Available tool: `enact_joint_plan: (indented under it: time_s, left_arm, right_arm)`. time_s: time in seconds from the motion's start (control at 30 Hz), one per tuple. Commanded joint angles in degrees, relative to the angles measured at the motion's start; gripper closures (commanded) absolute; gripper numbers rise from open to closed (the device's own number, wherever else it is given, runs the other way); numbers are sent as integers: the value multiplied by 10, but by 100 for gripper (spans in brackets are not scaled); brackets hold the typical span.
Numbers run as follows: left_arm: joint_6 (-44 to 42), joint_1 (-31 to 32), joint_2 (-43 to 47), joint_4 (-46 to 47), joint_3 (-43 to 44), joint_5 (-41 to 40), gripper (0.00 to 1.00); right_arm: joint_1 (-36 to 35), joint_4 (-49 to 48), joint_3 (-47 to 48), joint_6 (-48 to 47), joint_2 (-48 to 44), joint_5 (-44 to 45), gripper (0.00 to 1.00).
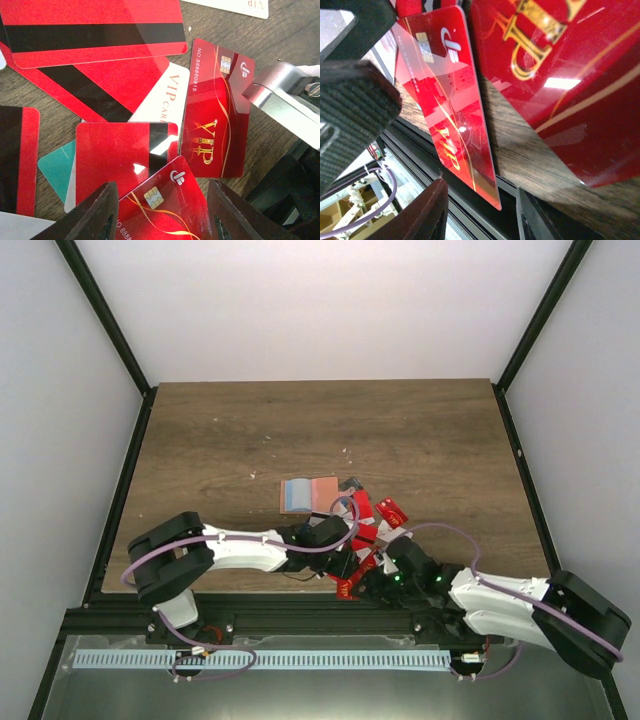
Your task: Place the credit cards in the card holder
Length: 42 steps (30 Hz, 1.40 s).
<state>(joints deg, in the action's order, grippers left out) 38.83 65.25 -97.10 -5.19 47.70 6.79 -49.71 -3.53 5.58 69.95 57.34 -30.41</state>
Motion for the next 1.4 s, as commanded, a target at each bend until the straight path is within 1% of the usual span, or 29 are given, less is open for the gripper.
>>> enact_joint_plan:
  time_s: [0.0, 0.1, 0.13, 0.33, 0.4, 0.5, 0.63, 0.77, 0.9, 0.93, 0.97, 1.03, 1.13, 1.2, 1.27, 1.37]
  left_arm:
    - [9, 9, -4, -6, -8, 14, 49]
    - [9, 10, -3, -6, -9, 13, 49]
    - [9, 10, -3, -6, -9, 13, 49]
    - [9, 10, 5, -7, -10, 6, 49]
    - [9, 10, 15, -21, -1, -5, 49]
    - [9, 6, 42, -67, 24, -38, 49]
    - [4, -17, 114, -131, 52, -96, 46]
    - [-9, -65, 186, -164, 44, -124, 44]
    - [-40, -125, 244, -167, 23, -115, 41]
    - [-47, -144, 257, -161, 15, -109, 38]
    - [-54, -164, 269, -149, 5, -94, 37]
    - [-70, -215, 290, -119, -17, -32, 37]
    - [-89, -293, 307, -72, -41, 104, 37]
    - [-96, -327, 313, -30, -57, 191, 37]
    - [-103, -341, 320, 8, -69, 250, 37]
    - [-115, -343, 318, 45, -72, 307, 37]
  right_arm:
    - [-2, -40, -1, 0, 20, 22, 63]
    - [-2, -41, 0, 0, 22, 24, 71]
    - [-2, -41, 0, -1, 22, 25, 76]
    - [-2, -27, 1, -5, 18, 25, 98]
    - [-2, -7, 5, -13, 11, 24, 99]
    - [-2, 39, 20, -29, -16, 27, 99]
    - [-2, 116, 58, -58, -84, 56, 99]
    - [10, 139, 101, -97, -113, 63, 99]
    - [57, 127, 158, -161, -87, 33, 99]
    - [74, 114, 170, -180, -76, 18, 99]
    - [89, 97, 186, -199, -62, 0, 99]
    - [120, 59, 209, -231, -33, -35, 99]
    - [156, -12, 238, -262, 17, -101, 99]
    - [174, -72, 251, -270, 45, -148, 99]
    - [185, -112, 265, -278, 69, -193, 99]
    - [196, -141, 293, -290, 105, -236, 99]
